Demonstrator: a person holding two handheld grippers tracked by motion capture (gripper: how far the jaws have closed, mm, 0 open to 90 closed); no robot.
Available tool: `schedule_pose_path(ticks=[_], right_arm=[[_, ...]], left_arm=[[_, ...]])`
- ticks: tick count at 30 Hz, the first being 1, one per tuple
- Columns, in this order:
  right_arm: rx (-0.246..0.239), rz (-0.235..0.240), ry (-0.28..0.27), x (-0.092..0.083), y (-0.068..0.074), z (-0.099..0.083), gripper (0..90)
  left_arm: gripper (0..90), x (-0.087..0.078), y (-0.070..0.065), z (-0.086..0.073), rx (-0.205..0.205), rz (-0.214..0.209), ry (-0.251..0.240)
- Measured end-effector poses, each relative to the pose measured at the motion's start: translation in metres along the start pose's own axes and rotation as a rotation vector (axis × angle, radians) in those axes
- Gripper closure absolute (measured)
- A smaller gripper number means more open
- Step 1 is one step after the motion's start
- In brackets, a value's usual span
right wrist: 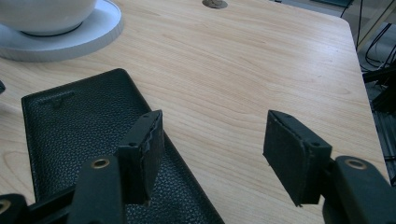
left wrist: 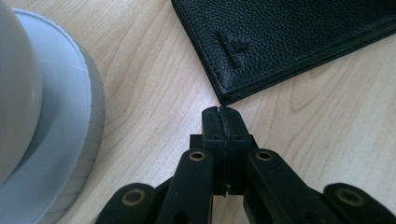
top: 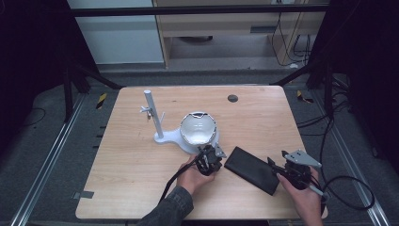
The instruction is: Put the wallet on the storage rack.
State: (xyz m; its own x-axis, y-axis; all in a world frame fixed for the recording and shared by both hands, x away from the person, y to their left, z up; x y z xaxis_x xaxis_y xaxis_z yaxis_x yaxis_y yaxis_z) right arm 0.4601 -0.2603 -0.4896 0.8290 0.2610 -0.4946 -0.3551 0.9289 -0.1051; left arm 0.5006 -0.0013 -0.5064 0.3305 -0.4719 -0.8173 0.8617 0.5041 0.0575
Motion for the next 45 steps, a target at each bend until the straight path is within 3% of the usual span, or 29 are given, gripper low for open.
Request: schedule_pose_path(ticks=[21, 28, 36, 42, 45], right_arm=[[-0.002, 0.011, -0.009, -0.002, 0.001, 0.001, 37.5], [0.000, 0.011, -0.012, -0.003, 0.001, 0.002, 37.4], [-0.007, 0.021, -0.011, -0.002, 0.004, 0.002, 35.6], [-0.011, 0.071, 0.014, -0.004, 0.012, 0.007, 23.5], [-0.038, 0.093, 0.033, -0.011, 0.018, 0.016, 17.3]], left_arm=[[90.0, 0.013, 0.001, 0.005, 0.021, -0.005, 0.046], [90.0, 0.011, 0.000, 0.007, 0.021, -0.005, 0.029], [90.0, 0.002, -0.001, 0.014, -0.005, -0.022, -0.056], [89.1, -0.008, 0.003, 0.027, -0.019, -0.027, -0.126], [88.9, -0.010, 0.006, 0.035, -0.033, -0.046, -0.159]])
Point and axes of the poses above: each handheld gripper's, and its own axes: x roughly forward along the jaws, z roughly out of its top, y roughly to its left, the point moved 4 cm from there along x, roughly forward along the jaws, and after that the axes turned 1 degree about -x, right-handed, at the moved point
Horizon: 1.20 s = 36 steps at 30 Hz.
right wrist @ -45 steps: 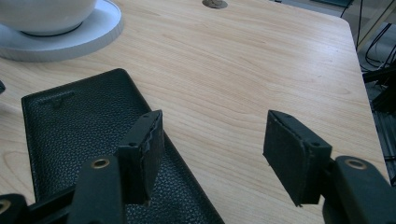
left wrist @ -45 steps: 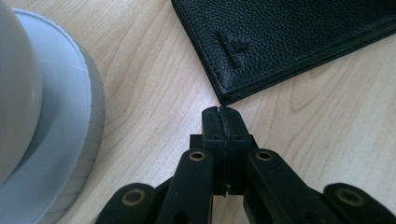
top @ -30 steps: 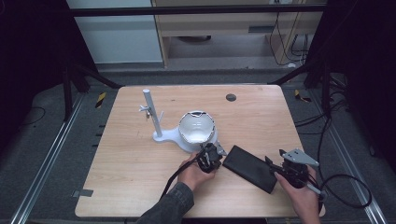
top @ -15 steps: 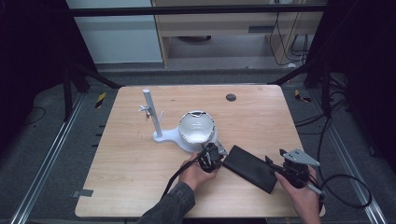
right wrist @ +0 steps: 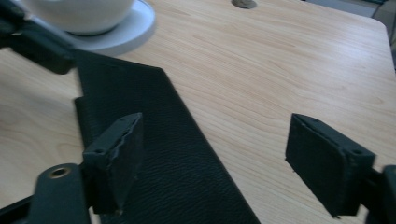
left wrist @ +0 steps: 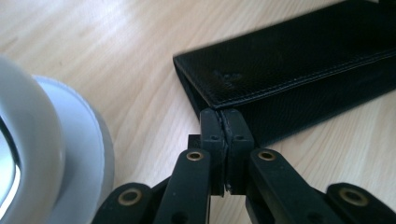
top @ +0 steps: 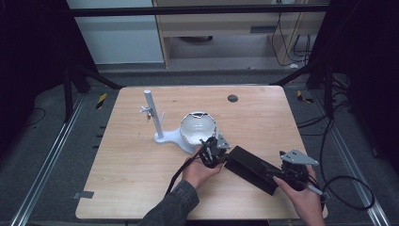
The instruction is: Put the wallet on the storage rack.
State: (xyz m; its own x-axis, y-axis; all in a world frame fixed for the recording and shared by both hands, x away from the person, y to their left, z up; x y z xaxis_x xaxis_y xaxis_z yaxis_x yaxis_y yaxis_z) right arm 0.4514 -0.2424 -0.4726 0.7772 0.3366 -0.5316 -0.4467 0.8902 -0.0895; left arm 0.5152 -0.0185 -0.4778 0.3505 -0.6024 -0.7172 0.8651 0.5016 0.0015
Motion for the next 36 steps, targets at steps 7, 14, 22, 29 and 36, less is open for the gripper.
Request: schedule_pose_path(ticks=[7, 14, 22, 29, 36], right_arm=[[-0.120, 0.037, 0.128, -0.009, 0.008, 0.017, 11.3], [-0.226, 0.095, 0.266, 0.006, 0.010, 0.021, 18.4], [-0.269, 0.126, 0.336, 0.023, 0.004, 0.026, 30.6], [-0.275, 0.147, 0.373, 0.030, 0.001, 0.024, 37.3], [-0.286, 0.157, 0.407, 0.040, -0.002, 0.022, 42.7]], left_arm=[[88.0, 0.005, 0.003, 0.017, -0.001, -0.013, -0.027], [87.4, 0.015, 0.009, 0.022, -0.036, -0.040, -0.028], [86.8, 0.016, 0.013, 0.029, -0.056, -0.049, -0.036], [86.5, 0.023, 0.013, 0.035, -0.057, -0.060, -0.027], [86.1, 0.029, 0.011, 0.040, -0.055, -0.064, -0.023]])
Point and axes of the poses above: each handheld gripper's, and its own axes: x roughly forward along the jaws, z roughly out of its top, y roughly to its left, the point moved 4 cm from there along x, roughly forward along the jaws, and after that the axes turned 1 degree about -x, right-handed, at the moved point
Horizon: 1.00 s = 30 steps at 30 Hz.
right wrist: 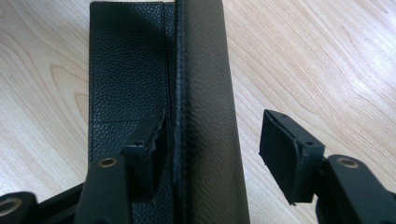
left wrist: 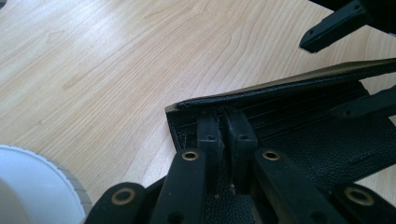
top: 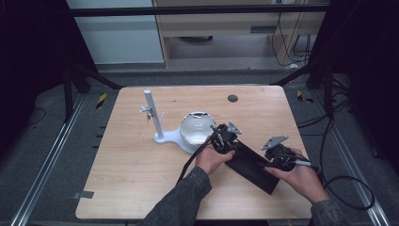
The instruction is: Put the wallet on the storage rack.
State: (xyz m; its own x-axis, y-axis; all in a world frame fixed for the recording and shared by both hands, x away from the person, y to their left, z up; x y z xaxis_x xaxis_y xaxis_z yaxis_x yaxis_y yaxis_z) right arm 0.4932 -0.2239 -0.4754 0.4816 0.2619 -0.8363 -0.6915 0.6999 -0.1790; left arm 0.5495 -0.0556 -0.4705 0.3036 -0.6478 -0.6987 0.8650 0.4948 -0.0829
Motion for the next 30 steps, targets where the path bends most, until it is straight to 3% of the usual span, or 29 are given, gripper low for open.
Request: schedule_pose_path(ticks=[21, 26, 29, 30], right_arm=[[-0.022, 0.010, 0.087, 0.016, 0.004, 0.004, 54.7], [-0.053, -0.028, 0.115, 0.019, 0.005, 0.005, 68.2], [-0.092, -0.068, 0.114, 0.017, 0.005, 0.007, 80.2], [-0.111, -0.078, 0.109, 0.015, 0.005, 0.008, 83.1]], left_arm=[[85.3, 0.000, 0.000, 0.000, -0.003, 0.002, 0.005], [84.2, -0.001, 0.000, 0.000, -0.008, 0.006, -0.002], [79.5, -0.005, 0.000, 0.001, -0.004, 0.012, -0.005], [75.6, -0.011, 0.000, 0.001, -0.003, 0.032, -0.015]])
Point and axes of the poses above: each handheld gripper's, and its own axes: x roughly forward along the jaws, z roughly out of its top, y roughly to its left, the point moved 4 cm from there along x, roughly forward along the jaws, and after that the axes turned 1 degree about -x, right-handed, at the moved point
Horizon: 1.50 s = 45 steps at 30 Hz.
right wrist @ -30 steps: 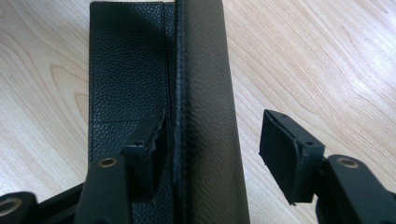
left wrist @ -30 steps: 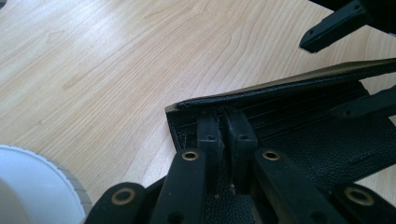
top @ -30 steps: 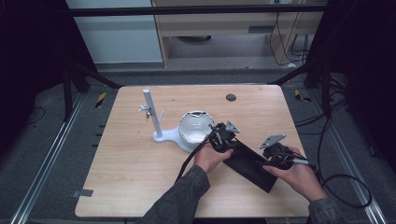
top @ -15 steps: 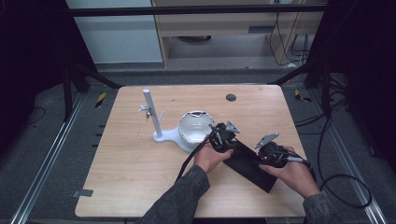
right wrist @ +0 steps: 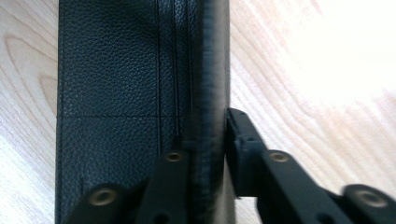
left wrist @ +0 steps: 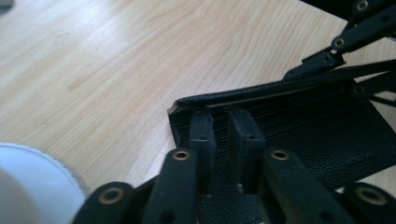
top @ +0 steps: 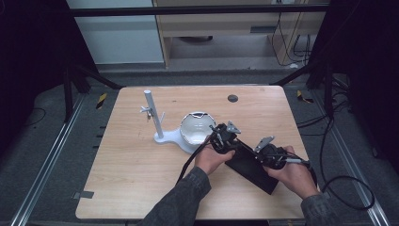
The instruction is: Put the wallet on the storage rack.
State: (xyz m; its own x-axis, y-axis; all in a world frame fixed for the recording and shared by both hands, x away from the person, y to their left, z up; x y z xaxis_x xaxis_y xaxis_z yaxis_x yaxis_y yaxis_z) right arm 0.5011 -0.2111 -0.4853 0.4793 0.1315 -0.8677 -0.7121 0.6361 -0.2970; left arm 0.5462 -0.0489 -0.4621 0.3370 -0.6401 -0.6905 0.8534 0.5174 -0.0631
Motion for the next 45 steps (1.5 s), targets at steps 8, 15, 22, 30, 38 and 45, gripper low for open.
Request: schedule_pose_path(ticks=[8, 15, 22, 30, 38, 45], right_arm=[[-0.027, -0.009, -0.073, -0.020, 0.004, -0.005, 84.4], [-0.027, -0.051, -0.205, -0.049, 0.006, -0.006, 84.4], [-0.020, -0.076, -0.322, -0.069, 0.003, -0.001, 84.5], [-0.023, -0.088, -0.422, -0.084, -0.002, 0.003, 84.5], [-0.012, -0.073, -0.475, -0.092, -0.004, 0.005, 84.6], [-0.016, -0.065, -0.505, -0.096, -0.004, 0.009, 84.5]], left_arm=[[29.4, -0.038, -0.004, -0.008, 0.013, 0.034, -0.049], [14.3, -0.069, -0.013, -0.021, 0.063, 0.034, -0.074], [12.4, -0.092, -0.009, -0.015, 0.074, 0.022, -0.098], [10.1, -0.097, -0.006, -0.011, 0.105, 0.022, -0.087], [8.9, -0.096, 0.001, -0.010, 0.099, 0.007, -0.082], [8.8, -0.096, 0.003, -0.006, 0.105, 0.002, -0.089]])
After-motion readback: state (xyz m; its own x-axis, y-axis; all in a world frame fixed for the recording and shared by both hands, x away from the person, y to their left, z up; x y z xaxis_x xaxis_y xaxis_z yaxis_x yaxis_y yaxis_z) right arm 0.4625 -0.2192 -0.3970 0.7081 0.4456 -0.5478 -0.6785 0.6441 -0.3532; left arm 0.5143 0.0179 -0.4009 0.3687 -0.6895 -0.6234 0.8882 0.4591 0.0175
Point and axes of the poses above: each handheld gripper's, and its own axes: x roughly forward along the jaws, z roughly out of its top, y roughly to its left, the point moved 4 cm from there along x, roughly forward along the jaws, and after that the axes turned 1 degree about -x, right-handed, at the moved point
